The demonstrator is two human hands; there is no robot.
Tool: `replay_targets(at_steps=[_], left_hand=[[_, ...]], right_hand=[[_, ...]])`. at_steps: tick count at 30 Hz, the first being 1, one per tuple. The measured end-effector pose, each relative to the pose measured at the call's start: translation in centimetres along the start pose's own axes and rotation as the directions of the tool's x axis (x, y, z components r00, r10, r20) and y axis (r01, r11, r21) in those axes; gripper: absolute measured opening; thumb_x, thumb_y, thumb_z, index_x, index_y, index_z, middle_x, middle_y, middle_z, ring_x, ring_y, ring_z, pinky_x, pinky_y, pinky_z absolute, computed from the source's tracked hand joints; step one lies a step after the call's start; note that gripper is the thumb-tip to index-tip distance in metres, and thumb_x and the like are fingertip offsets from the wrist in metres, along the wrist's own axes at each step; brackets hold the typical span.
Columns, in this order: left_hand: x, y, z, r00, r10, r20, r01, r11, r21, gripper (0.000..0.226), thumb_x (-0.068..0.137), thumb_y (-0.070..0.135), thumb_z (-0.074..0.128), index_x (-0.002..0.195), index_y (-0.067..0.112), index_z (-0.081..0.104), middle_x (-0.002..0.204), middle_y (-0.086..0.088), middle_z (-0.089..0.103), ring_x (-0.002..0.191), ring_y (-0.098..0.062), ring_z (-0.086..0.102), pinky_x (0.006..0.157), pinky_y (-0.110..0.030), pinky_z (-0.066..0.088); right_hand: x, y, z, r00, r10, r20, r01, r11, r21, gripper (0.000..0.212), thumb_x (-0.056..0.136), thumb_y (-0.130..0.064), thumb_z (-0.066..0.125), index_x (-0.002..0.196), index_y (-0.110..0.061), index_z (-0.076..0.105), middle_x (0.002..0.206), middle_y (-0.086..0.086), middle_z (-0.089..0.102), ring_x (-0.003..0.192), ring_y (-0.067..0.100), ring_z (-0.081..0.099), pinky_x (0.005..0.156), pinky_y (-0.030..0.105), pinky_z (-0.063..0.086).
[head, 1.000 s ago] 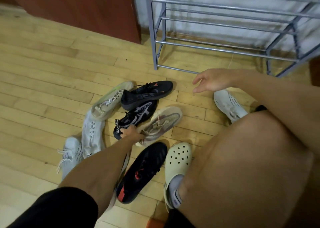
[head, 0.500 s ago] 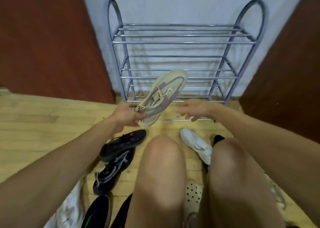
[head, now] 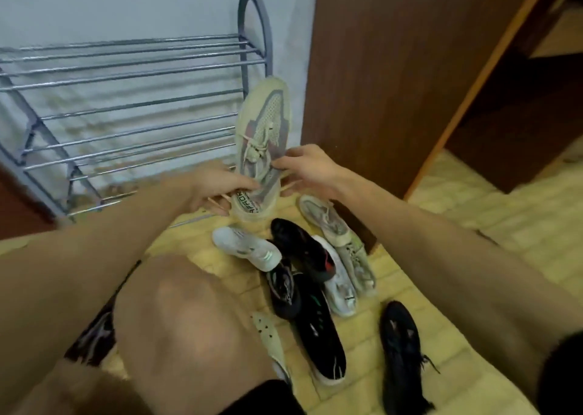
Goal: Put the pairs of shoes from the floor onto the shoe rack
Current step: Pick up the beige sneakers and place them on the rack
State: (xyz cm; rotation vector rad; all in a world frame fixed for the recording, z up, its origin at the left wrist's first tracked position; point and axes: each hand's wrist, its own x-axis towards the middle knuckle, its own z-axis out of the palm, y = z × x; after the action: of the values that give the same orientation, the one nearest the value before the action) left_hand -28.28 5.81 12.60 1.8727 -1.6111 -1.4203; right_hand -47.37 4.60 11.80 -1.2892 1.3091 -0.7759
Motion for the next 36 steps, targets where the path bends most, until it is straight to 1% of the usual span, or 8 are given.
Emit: replay_targets(at_steps=[5, 10, 18, 21, 23, 27, 31, 36], left_hand=[[1.9, -0.2, 7.8, 0.991, -0.042, 0.123, 0.069, 0.973, -0.222, 0.037, 0.086, 0.02, 0.069, 0.12, 0.011, 0.059, 0.113, -0.008, 0.066, 0.084, -0.02, 0.063, 0.079, -0.034, 0.056], [4.5, -1.5, 12.7, 0.98, -0.144, 0.14, 0.175, 0.954, -0.243, 0.046, 0.08, 0.01, 0.075, 0.122, 0.003, 0.058, 0.122, -0.016, 0.064, 0.094, -0.031, 0.066, 0.076, -0.036, 0.053], [11.4, -5.3, 12.1, 0.977, -0.191, 0.099, 0.201, 0.974, -0.103, 0.021, 0.074, 0.004, 0.078, 0.09, 0.013, 0.068, 0.088, -0.009, 0.072, 0.081, -0.026, 0.069, 0.07, -0.039, 0.06], [13.3, -6.8, 11.6, 0.979, -0.167, 0.118, 0.175, 0.983, -0.061, 0.019, 0.074, 0.008, 0.079, 0.085, 0.02, 0.069, 0.082, -0.002, 0.071, 0.075, -0.019, 0.067, 0.056, -0.028, 0.055], [14.7, -8.4, 11.3, 0.982, -0.151, 0.117, 0.152, 0.988, -0.006, 0.025, 0.067, 0.017, 0.083, 0.09, 0.021, 0.073, 0.089, -0.002, 0.073, 0.084, -0.022, 0.068, 0.068, -0.035, 0.058], [16.9, -10.3, 10.6, 0.982, -0.17, 0.083, 0.166, 0.985, 0.044, 0.025, 0.066, 0.014, 0.083, 0.088, 0.021, 0.073, 0.09, -0.008, 0.073, 0.08, -0.023, 0.065, 0.076, -0.041, 0.057], [18.6, -11.1, 10.0, 0.972, -0.208, 0.11, 0.209, 0.978, 0.0, 0.018, 0.065, 0.018, 0.085, 0.074, 0.027, 0.071, 0.085, -0.004, 0.073, 0.084, -0.023, 0.067, 0.082, -0.045, 0.058], [18.9, -11.5, 10.0, 0.948, -0.291, 0.127, 0.301, 0.951, -0.073, 0.014, 0.07, 0.018, 0.082, 0.073, 0.02, 0.068, 0.092, -0.007, 0.072, 0.09, -0.026, 0.066, 0.078, -0.041, 0.06]], right_hand=[[-1.8, 4.3, -4.8, 0.996, 0.086, -0.017, -0.086, 0.995, -0.054, 0.026, 0.089, -0.024, 0.066, 0.112, -0.012, 0.066, 0.101, 0.006, 0.073, 0.083, 0.022, 0.073, 0.066, 0.032, 0.061], [-1.8, 12.9, -7.5, 0.944, 0.31, -0.109, -0.281, 0.935, 0.217, 0.051, 0.091, -0.042, 0.059, 0.125, -0.003, 0.06, 0.118, 0.014, 0.065, 0.096, 0.027, 0.069, 0.077, 0.037, 0.06], [3.1, 23.4, -9.0, 0.773, 0.555, -0.308, -0.588, 0.809, -0.017, 0.052, 0.094, -0.032, 0.057, 0.135, -0.001, 0.049, 0.122, 0.014, 0.058, 0.111, 0.029, 0.06, 0.092, 0.042, 0.055], [6.3, 25.2, -9.1, 0.727, 0.587, -0.355, -0.659, 0.742, -0.124, 0.062, 0.093, -0.03, 0.056, 0.145, -0.006, 0.034, 0.129, 0.012, 0.051, 0.107, 0.028, 0.059, 0.079, 0.037, 0.058], [8.8, 26.5, -9.4, 0.693, 0.582, -0.426, -0.694, 0.699, -0.175, 0.065, 0.092, -0.035, 0.056, 0.144, -0.005, 0.031, 0.126, 0.015, 0.053, 0.095, 0.028, 0.06, 0.064, 0.035, 0.057], [14.3, 32.4, -10.3, 0.594, 0.6, -0.535, -0.776, 0.604, -0.183, 0.077, 0.084, -0.057, 0.048, 0.145, -0.013, 0.033, 0.142, 0.02, 0.042, 0.126, 0.041, 0.043, 0.092, 0.052, 0.051], [15.3, 32.4, -8.9, 0.48, 0.624, -0.617, -0.814, 0.579, -0.048, 0.071, 0.086, -0.039, 0.06, 0.142, -0.014, 0.023, 0.144, 0.021, 0.036, 0.128, 0.039, 0.043, 0.102, 0.048, 0.043], [15.4, 31.8, -9.2, 0.489, 0.604, -0.629, -0.815, 0.573, -0.083, 0.082, 0.074, -0.023, 0.074, 0.138, -0.015, 0.024, 0.13, 0.017, 0.049, 0.112, 0.037, 0.058, 0.089, 0.05, 0.055]])
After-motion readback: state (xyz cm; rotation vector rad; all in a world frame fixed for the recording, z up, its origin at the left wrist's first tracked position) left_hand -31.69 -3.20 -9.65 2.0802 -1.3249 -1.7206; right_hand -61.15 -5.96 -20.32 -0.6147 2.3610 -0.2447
